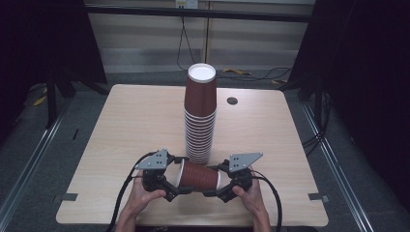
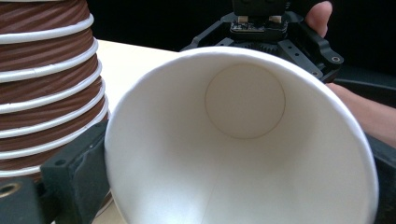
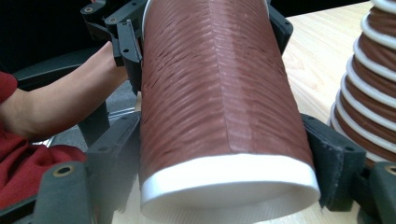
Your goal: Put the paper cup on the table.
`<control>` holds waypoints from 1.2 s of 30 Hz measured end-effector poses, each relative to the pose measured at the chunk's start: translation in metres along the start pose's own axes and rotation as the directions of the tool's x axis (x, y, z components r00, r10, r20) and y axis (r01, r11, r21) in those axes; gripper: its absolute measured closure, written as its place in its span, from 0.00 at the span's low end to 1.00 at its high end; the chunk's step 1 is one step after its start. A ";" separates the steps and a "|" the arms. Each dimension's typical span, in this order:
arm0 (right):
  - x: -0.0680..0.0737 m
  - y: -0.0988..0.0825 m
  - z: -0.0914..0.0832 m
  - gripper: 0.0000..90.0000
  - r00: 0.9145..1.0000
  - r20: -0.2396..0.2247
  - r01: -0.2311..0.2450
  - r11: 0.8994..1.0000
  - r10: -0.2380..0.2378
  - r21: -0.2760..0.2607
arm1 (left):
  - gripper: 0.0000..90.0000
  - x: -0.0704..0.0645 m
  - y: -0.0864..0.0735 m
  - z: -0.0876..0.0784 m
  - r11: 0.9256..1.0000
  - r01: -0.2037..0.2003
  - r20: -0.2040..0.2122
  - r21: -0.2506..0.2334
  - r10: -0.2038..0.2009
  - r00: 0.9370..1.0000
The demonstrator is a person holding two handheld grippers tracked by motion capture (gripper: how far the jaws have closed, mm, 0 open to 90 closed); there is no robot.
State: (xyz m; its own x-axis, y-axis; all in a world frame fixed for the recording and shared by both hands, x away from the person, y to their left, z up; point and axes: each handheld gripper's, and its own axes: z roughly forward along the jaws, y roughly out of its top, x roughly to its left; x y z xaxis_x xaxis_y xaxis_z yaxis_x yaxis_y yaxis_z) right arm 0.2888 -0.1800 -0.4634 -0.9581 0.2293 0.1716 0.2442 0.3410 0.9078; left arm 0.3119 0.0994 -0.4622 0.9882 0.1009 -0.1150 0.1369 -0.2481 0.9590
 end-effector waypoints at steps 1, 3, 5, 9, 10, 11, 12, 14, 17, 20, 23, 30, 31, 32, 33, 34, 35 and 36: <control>0.000 0.000 0.000 0.24 1.000 0.000 0.000 1.000 0.000 0.000 | 0.05 0.000 0.000 0.000 1.000 0.000 0.000 0.000 0.000 1.000; 0.000 0.000 0.001 0.24 1.000 -0.001 0.000 1.000 0.000 0.000 | 0.05 0.000 0.001 0.000 1.000 -0.003 -0.004 0.001 0.003 1.000; -0.001 0.000 0.001 0.21 1.000 0.005 0.001 1.000 -0.001 -0.006 | 0.05 0.000 0.001 -0.001 1.000 -0.002 -0.005 0.002 0.002 1.000; -0.002 -0.001 0.001 0.16 0.999 0.036 -0.007 1.000 0.008 -0.013 | 0.05 0.000 0.002 -0.003 1.000 -0.004 -0.043 0.026 0.005 0.999; -0.002 -0.002 0.001 0.16 0.999 0.040 -0.009 1.000 0.010 -0.017 | 0.06 0.001 0.002 -0.003 1.000 -0.001 -0.028 0.019 0.002 1.000; -0.002 -0.002 0.001 0.16 0.999 0.046 -0.006 1.000 0.006 -0.019 | 0.06 0.001 0.002 -0.004 1.000 -0.001 -0.032 0.021 0.002 0.999; -0.001 -0.003 0.000 0.16 0.998 0.056 -0.008 0.999 0.010 -0.039 | 0.06 0.001 0.002 -0.005 1.000 0.001 -0.034 0.019 -0.001 0.999; -0.002 -0.004 -0.002 0.16 0.998 0.063 -0.016 0.998 0.019 -0.056 | 0.06 0.002 0.002 -0.006 1.000 0.005 -0.037 0.021 -0.005 0.999; -0.001 -0.006 -0.005 0.16 0.996 0.081 -0.017 0.997 0.023 -0.070 | 0.06 0.005 0.002 -0.009 0.999 0.021 -0.061 0.028 -0.019 0.998; -0.002 -0.008 -0.010 0.15 0.994 0.108 -0.021 0.995 0.031 -0.095 | 0.06 0.008 0.001 -0.012 0.999 0.026 -0.070 0.038 -0.024 0.997; -0.002 -0.009 -0.014 0.15 0.990 0.133 -0.024 0.994 0.037 -0.102 | 0.05 0.010 0.002 -0.014 0.998 0.030 -0.083 0.054 -0.025 0.996; 0.001 -0.012 -0.016 0.15 0.977 0.208 -0.018 0.993 0.042 -0.115 | 0.05 0.010 0.001 -0.020 0.996 0.042 -0.113 0.084 -0.033 0.993; 0.001 -0.012 -0.016 0.15 0.977 0.208 -0.018 0.993 0.042 -0.115 | 0.05 0.011 0.001 -0.022 0.995 0.039 -0.113 0.089 -0.029 0.993; 0.002 -0.012 -0.017 0.15 0.975 0.218 -0.017 0.993 0.043 -0.117 | 0.05 0.011 0.001 -0.024 0.995 0.042 -0.119 0.090 -0.031 0.992; 0.002 -0.012 -0.017 0.15 0.972 0.229 -0.020 0.993 0.047 -0.120 | 0.05 0.011 0.001 -0.025 0.995 0.043 -0.120 0.093 -0.032 0.992; 0.002 -0.013 -0.018 0.15 0.973 0.226 -0.022 0.993 0.049 -0.120 | 0.05 0.011 0.001 -0.027 0.994 0.047 -0.128 0.097 -0.034 0.991; 0.002 -0.013 -0.018 0.15 0.974 0.220 -0.025 0.992 0.051 -0.120 | 0.05 0.011 0.000 -0.028 0.994 0.053 -0.130 0.095 -0.041 0.991; 0.002 -0.014 -0.019 0.15 0.973 0.225 -0.024 0.992 0.051 -0.122 | 0.05 0.012 0.000 -0.031 0.993 0.059 -0.142 0.105 -0.044 0.989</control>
State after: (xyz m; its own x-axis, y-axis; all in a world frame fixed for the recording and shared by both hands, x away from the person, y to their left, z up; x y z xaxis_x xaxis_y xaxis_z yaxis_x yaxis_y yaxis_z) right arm 0.2806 -0.2019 -0.4682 -0.8860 0.4457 0.1275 0.2471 0.2213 0.9434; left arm 0.3220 0.1302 -0.4556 0.9615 0.2473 -0.1194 0.2018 -0.3413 0.9180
